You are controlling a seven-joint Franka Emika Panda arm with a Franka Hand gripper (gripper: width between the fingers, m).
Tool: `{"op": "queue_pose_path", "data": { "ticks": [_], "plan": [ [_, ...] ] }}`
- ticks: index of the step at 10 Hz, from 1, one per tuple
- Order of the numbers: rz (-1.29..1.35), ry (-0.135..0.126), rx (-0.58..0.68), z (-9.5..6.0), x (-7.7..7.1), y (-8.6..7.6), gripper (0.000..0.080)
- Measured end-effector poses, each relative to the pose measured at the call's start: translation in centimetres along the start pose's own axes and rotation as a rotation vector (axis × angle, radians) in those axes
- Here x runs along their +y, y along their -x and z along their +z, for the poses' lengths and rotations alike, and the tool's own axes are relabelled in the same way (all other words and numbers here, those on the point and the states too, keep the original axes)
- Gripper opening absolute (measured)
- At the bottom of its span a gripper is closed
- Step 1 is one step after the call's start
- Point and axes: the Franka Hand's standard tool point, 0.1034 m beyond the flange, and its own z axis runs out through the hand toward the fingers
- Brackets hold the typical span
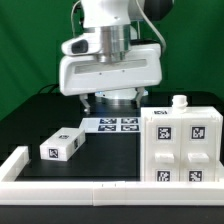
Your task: Assemble cabinet
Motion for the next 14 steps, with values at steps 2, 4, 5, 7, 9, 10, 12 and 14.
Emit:
{"op": "queue_pose_path", "data": {
  "ticks": [2, 4, 5, 7, 9, 10, 12, 14],
  "plan": [
    [-0.009, 0.004, 0.001, -0.1, 1.2, 0.5, 0.0797],
    [0.004, 0.004, 0.001, 0.0, 1.1, 0.5, 0.0797],
    [0.001, 0.004, 0.0, 0.0, 1.1, 0.5, 0.0797],
    [0.196, 0.001, -0.012, 0.5, 1.9, 1.5, 0.0797],
    [0.397, 0.004, -0.016, 1.1, 4.2, 3.4, 0.0797],
    [0.473, 0.002, -0.011, 1.3, 5.0, 4.0, 0.0797],
    [0.553, -0.001, 0.019, 1.5, 5.2, 3.9, 0.0797],
    [0.685, -0.014, 0.024, 1.5, 4.8, 3.7, 0.0797]
  ]
}}
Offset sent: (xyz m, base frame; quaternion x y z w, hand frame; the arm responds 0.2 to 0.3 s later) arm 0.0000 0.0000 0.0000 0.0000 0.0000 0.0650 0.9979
